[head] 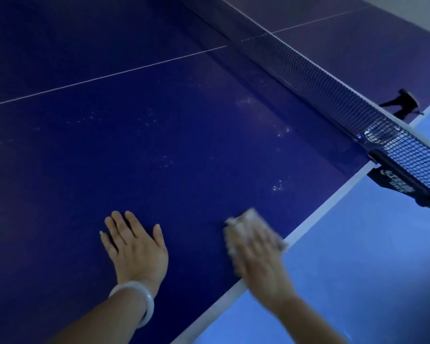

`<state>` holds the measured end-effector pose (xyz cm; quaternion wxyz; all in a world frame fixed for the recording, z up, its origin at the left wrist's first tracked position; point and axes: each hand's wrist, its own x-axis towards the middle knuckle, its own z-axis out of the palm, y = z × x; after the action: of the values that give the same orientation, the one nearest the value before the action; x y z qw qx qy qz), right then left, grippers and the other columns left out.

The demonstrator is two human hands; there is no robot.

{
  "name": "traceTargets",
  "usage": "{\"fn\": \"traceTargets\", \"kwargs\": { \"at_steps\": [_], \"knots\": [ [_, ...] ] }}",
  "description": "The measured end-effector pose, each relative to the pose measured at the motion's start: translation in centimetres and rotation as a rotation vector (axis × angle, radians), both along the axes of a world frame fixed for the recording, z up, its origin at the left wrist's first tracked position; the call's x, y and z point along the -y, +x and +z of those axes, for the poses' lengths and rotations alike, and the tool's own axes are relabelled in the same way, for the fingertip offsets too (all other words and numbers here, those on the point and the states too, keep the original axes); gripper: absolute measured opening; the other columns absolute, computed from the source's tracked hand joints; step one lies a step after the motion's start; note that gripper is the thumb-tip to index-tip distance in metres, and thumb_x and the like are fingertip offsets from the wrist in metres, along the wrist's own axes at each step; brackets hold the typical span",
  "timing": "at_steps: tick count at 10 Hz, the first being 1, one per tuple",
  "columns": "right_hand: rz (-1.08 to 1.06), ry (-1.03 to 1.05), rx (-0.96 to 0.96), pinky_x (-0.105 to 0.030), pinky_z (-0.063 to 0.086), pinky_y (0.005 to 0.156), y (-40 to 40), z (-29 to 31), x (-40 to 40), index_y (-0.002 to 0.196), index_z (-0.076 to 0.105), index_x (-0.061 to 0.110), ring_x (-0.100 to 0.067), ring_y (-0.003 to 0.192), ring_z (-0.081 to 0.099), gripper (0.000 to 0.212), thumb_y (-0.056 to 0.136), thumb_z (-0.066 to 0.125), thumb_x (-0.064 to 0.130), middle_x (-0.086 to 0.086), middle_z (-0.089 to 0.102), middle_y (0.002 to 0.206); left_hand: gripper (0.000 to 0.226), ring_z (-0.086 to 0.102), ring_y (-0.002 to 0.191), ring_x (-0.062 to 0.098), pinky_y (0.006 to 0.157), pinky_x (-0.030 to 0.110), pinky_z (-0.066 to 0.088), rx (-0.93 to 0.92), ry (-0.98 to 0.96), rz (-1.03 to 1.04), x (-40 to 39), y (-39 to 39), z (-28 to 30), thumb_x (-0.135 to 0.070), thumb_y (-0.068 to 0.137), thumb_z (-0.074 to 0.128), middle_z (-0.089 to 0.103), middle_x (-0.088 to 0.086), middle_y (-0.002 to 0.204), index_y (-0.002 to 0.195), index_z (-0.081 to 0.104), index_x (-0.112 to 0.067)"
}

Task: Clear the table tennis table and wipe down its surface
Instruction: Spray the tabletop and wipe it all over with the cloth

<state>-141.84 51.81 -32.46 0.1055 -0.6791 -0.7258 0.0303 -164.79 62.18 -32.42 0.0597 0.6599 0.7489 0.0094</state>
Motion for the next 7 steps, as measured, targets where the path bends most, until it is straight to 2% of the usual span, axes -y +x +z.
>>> {"fn": "traceTargets", "kwargs": {
  "at_steps": [1,2,3,4,5,6,7],
  "knots": [
    [-0.473,-0.059,-0.015,-0.05,0.01,0.122,4.9,0.6,-0.8,0.154,0.025,0.018,-0.03,0.151,0.008,0.051,0.105,0.034,0.026,-0.001,0.017,0.163,0.075,0.004,0.149,0.037,0.121,0.053,0.002,-0.004,0.001,0.002,0.0,0.0,0.0,-0.048,0.097,0.016,0.008,0.026,0.159,0.151,0.013,0.004],
    [-0.644,-0.104,-0.051,-0.046,-0.003,0.122,2.7,0.2,-1.9,0.157,0.008,0.02,-0.03,0.151,-0.007,0.057,0.105,0.029,0.027,-0.002,-0.002,0.165,0.076,0.004,0.149,0.038,0.121,0.053,0.003,-0.009,0.0,0.008,0.0,0.1,0.3,-0.048,0.096,0.016,0.01,0.026,0.159,0.151,0.014,0.004],
    [-0.347,-0.086,-0.048,-0.046,-0.002,0.122,-3.2,-0.1,-2.4,0.157,0.009,0.021,-0.031,0.152,-0.003,0.058,0.103,0.024,0.032,-0.005,0.008,0.165,0.076,0.003,0.149,0.038,0.121,0.053,0.003,-0.013,-0.018,0.008,0.0,0.2,0.4,-0.048,0.097,0.016,0.008,0.026,0.159,0.152,0.013,0.004],
    [-0.017,-0.101,-0.033,-0.046,0.004,0.122,-5.6,-0.1,-1.3,0.157,0.013,0.025,-0.025,0.152,0.002,0.057,0.104,0.03,0.036,-0.001,0.012,0.165,0.076,0.001,0.149,0.037,0.121,0.053,0.002,-0.008,-0.035,0.013,-0.1,0.2,0.5,-0.049,0.096,0.014,0.007,0.026,0.16,0.152,0.012,0.003],
    [-0.071,-0.111,-0.012,-0.049,0.009,0.121,-1.3,-0.2,-1.7,0.156,0.02,0.026,-0.027,0.152,0.006,0.054,0.104,0.027,0.038,0.0,0.014,0.164,0.076,0.004,0.149,0.038,0.12,0.054,0.005,-0.001,-0.025,0.013,0.0,0.1,0.5,-0.048,0.096,0.017,0.01,0.027,0.159,0.151,0.016,0.004],
    [-0.436,-0.121,-0.026,-0.05,0.011,0.121,3.4,0.0,-2.5,0.155,0.024,0.025,-0.028,0.152,0.007,0.058,0.099,0.02,0.039,-0.001,0.016,0.163,0.073,0.007,0.148,0.04,0.12,0.055,0.006,0.018,0.002,-0.003,0.0,-0.1,0.4,-0.046,0.099,0.022,0.013,0.029,0.157,0.15,0.02,0.006],
    [-0.521,-0.133,-0.028,-0.049,0.009,0.122,4.8,-0.4,-2.9,0.156,0.022,0.026,-0.024,0.152,0.003,0.06,0.098,0.016,0.038,0.001,0.011,0.165,0.07,0.008,0.148,0.039,0.121,0.054,0.004,0.043,0.023,-0.018,0.3,-0.3,0.1,-0.046,0.102,0.022,0.015,0.029,0.157,0.149,0.022,0.006]
  ]
}}
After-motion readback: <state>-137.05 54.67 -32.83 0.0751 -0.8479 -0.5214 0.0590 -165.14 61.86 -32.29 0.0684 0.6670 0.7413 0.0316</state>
